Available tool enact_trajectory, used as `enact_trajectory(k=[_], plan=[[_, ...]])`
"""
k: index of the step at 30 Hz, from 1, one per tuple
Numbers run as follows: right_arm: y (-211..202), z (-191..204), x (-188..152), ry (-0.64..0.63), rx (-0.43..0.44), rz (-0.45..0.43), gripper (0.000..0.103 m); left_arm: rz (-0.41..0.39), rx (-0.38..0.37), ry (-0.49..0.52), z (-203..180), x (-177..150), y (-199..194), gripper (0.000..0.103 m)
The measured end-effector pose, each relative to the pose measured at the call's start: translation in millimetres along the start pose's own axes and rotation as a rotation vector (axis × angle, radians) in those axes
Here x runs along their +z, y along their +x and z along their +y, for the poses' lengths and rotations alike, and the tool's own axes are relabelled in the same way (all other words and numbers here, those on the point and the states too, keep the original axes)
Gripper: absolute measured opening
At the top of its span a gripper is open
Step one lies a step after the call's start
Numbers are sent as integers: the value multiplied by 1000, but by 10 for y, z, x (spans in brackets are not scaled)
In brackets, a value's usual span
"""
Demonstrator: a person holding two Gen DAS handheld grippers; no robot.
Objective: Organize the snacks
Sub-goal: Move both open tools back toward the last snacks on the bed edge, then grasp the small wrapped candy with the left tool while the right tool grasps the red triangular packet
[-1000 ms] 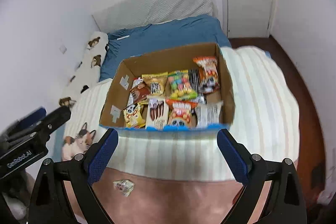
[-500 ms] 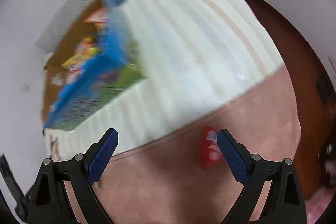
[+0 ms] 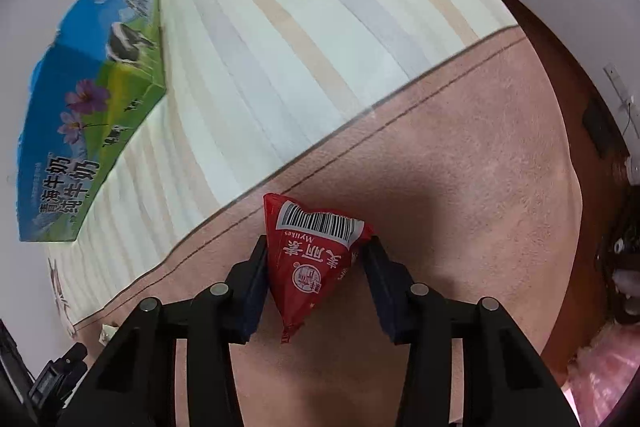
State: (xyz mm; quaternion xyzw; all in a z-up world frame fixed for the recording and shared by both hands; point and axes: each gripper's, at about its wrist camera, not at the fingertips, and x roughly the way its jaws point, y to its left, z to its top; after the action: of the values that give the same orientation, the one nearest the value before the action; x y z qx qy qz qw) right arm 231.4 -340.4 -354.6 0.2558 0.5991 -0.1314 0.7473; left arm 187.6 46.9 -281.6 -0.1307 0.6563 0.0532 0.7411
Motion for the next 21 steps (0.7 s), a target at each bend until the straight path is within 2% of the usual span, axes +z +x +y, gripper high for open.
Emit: enact_trajectory(k=[5, 11, 16, 18, 19, 21], plan=[[-50, 381, -190, -104, 57, 15, 48, 49, -34, 5, 21, -4, 164, 93], [74, 1057, -579, -266, 130, 97, 48, 98, -43, 86, -154, 57, 439, 93], [262, 1400, -858, -341, 138, 159, 48, 151, -57, 49, -109, 53, 726, 93], [324, 1449, -953, -355, 132, 182, 48, 133, -56, 30, -57, 44, 758, 85], [379, 1468, -1003, -361, 125, 191, 48, 123, -52, 26, -41, 27, 758, 77], [452, 1489, -1032, -358, 117, 205, 48, 107, -50, 24, 2, 18, 738, 72]])
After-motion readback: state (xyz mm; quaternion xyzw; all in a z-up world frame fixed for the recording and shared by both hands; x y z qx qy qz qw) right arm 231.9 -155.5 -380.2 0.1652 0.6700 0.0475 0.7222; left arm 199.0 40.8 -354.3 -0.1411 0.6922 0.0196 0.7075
